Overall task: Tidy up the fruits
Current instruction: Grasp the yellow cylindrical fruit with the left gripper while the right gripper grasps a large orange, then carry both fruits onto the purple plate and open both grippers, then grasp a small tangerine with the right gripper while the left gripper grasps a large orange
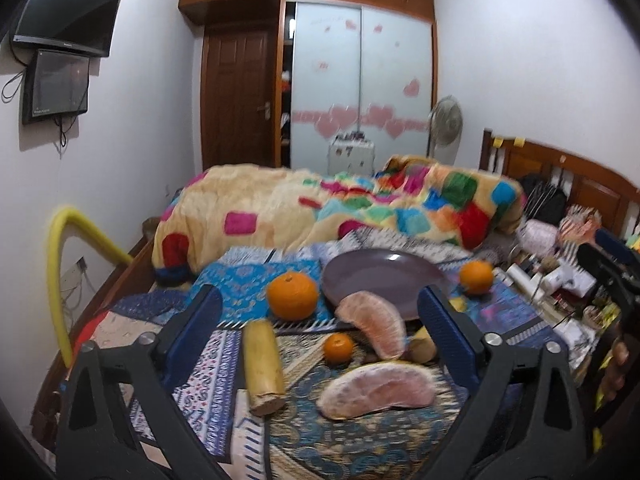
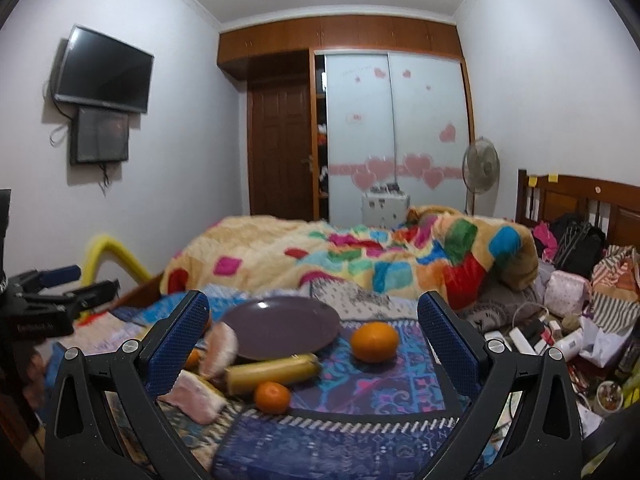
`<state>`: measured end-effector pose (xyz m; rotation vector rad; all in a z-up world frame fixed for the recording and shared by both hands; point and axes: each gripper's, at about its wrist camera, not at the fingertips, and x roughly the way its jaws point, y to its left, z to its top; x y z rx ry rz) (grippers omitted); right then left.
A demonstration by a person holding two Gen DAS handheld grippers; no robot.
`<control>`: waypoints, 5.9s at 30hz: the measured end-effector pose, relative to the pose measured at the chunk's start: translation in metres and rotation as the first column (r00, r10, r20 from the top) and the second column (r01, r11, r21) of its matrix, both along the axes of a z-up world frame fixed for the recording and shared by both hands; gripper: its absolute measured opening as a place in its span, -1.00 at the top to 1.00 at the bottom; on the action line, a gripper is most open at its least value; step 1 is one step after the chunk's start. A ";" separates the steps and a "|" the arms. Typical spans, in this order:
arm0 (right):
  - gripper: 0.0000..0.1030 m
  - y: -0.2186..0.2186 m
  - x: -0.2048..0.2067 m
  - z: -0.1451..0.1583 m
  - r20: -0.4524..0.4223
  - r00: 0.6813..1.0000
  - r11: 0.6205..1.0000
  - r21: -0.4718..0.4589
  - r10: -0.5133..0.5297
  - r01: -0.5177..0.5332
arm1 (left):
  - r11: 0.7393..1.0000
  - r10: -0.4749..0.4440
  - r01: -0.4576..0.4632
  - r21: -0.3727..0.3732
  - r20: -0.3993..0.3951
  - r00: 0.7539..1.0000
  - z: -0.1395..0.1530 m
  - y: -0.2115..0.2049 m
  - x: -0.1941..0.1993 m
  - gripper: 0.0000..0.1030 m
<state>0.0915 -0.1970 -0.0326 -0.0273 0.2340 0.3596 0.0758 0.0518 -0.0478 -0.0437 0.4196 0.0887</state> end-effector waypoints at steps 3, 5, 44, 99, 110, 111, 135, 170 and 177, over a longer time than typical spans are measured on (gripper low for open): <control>-1.00 -0.006 0.016 -0.009 -0.050 0.999 1.000 -0.015 -0.007 0.006 | 1.000 0.020 -0.018 0.022 -0.063 0.998 -0.012 0.011 0.017 -0.71; -0.96 -0.009 0.028 -0.016 -0.084 0.996 0.999 -0.039 -0.011 0.007 | 0.999 0.030 -0.028 0.027 -0.095 0.995 -0.018 0.016 0.027 -0.66; -0.23 -0.007 0.184 -0.089 -0.568 0.823 0.967 -0.204 0.008 -0.150 | 0.996 -0.046 0.000 -0.087 -0.518 0.854 -0.102 0.072 0.123 0.19; -0.21 0.054 0.203 -0.057 -0.443 0.885 0.967 -0.130 0.143 -0.221 | 0.969 -0.249 0.218 -0.121 -0.421 0.873 -0.040 -0.015 0.233 0.26; -0.21 0.072 0.225 -0.069 -0.481 0.865 0.955 -0.161 0.145 -0.249 | 0.974 -0.227 0.204 -0.100 -0.434 0.872 -0.045 -0.025 0.271 0.26; -0.21 0.074 0.226 -0.069 -0.480 0.865 0.952 -0.167 0.147 -0.254 | 0.974 -0.225 0.201 -0.102 -0.435 0.872 -0.046 -0.024 0.273 0.25; -0.41 0.080 0.216 -0.057 -0.451 0.881 0.945 -0.206 0.140 -0.255 | 0.985 -0.171 0.158 -0.066 -0.400 0.900 -0.032 0.000 0.246 0.24; -0.42 0.052 0.081 -0.081 -0.470 0.870 0.956 -0.157 0.149 -0.248 | 0.995 -0.100 0.090 -0.045 -0.452 0.887 -0.068 0.036 0.091 -0.28; 0.13 0.051 0.084 -0.097 -0.528 0.832 0.954 -0.122 0.172 -0.275 | 0.996 -0.090 0.091 -0.020 -0.462 0.882 -0.076 0.037 0.086 -0.29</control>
